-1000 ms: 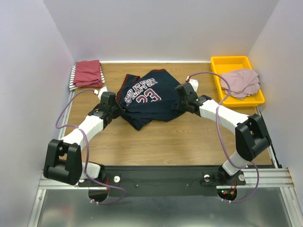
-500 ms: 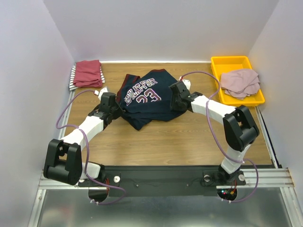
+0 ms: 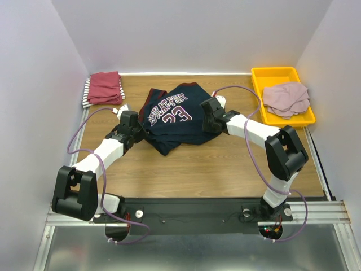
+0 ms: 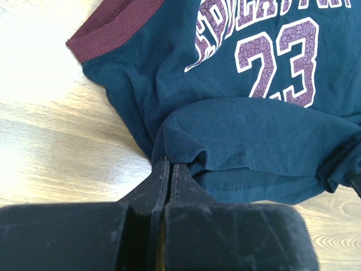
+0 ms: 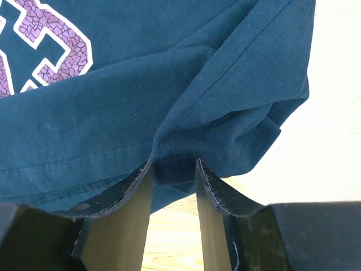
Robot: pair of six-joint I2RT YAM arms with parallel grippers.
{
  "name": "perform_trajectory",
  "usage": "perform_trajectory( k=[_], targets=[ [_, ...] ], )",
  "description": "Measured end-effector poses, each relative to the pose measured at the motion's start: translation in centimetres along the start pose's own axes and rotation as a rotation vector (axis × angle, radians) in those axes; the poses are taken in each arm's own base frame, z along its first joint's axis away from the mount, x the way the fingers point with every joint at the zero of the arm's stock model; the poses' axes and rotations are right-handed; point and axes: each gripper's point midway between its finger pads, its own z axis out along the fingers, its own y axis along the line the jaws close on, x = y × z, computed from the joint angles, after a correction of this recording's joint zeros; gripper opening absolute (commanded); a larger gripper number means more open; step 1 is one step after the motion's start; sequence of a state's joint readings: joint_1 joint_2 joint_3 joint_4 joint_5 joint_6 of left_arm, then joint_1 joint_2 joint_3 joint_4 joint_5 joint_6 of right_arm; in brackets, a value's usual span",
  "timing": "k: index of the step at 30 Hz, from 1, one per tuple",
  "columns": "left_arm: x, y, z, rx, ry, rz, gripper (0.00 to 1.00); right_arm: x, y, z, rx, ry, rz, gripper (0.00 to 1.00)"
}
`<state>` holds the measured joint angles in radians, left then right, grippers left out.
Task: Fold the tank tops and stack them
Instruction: Flatten the tank top out
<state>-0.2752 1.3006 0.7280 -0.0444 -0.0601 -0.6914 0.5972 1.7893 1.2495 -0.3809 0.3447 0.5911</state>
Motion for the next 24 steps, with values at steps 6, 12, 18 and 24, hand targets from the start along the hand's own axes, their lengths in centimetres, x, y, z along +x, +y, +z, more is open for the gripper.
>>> perform_trajectory(
  k=[6,12,18,24],
  targets=[
    [-0.03,-0.04,0.01,0.002,-0.001,-0.001,0.00,-0.03,-0.06,0.01,0.003,-0.002,-0.001,0.42],
    [-0.03,-0.05,0.01,0.002,-0.001,-0.001,0.00,0.09,-0.03,0.19,0.027,-0.011,-0.018,0.42],
    [-0.01,-0.07,0.00,0.003,0.000,-0.001,0.00,0.01,0.25,0.44,0.055,-0.022,-0.044,0.42],
    [0.00,-0.09,-0.01,0.004,0.000,-0.001,0.00,0.07,-0.01,0.50,0.097,-0.029,-0.072,0.43]
  ],
)
